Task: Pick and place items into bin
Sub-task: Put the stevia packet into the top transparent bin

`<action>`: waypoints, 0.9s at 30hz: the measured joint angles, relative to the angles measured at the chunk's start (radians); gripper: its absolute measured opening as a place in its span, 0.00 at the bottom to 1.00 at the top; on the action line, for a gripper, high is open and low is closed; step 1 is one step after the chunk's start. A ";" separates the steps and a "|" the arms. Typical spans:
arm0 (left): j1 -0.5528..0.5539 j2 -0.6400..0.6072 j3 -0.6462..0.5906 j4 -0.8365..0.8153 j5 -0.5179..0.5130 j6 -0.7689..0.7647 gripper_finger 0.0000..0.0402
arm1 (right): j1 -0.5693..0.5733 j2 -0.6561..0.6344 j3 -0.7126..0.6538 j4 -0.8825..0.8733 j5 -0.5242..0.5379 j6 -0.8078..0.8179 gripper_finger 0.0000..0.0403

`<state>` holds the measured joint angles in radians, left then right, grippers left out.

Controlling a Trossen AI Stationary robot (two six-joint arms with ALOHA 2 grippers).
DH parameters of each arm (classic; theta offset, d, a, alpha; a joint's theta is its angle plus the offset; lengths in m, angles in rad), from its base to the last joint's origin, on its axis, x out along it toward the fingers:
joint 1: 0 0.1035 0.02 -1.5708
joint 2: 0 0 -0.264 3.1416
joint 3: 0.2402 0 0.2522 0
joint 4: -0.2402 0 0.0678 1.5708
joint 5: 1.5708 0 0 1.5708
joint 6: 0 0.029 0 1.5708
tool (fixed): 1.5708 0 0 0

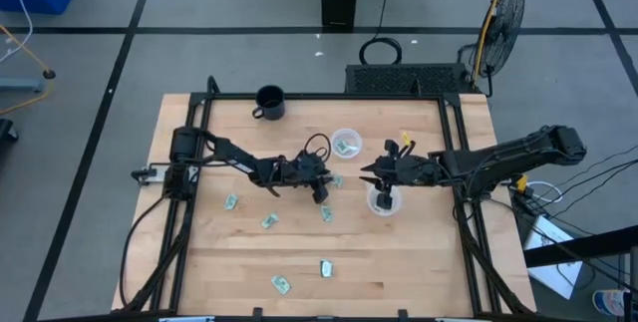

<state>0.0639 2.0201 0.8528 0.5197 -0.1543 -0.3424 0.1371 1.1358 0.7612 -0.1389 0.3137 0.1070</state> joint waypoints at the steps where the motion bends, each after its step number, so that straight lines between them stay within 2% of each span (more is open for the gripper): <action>1: 0.000 0.000 0.000 -0.008 -0.008 0.000 0.31 | 0.000 0.000 0.000 0.000 0.000 0.000 0.24; 8: 0.003 -0.013 -0.001 -0.013 -0.026 0.013 0.04 | 0.000 0.000 0.000 0.000 0.000 0.000 0.23; 11: 0.003 -0.055 -0.006 -0.040 -0.019 -0.005 0.04 | 0.000 0.000 0.000 0.000 0.000 0.000 0.24; 14: -0.003 -0.150 -0.007 -0.070 -0.033 0.016 0.04 | 0.000 0.000 0.000 -0.002 -0.001 0.000 0.23; 20: 0.019 -0.341 0.003 -0.057 -0.153 0.138 0.03 | 0.000 0.000 0.000 0.003 0.000 0.000 0.24; 23: 0.055 -0.353 0.041 -0.052 -0.154 0.150 0.03 | 0.000 0.010 0.000 0.023 0.002 0.000 0.24; 27: 0.102 -0.264 0.129 -0.105 -0.113 0.176 0.02 | 0.000 0.026 0.000 0.077 0.002 0.000 0.23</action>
<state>0.1661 1.7562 0.9815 0.4152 -0.2675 -0.1668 0.1368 1.1621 0.7609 -0.0617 0.3153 0.1072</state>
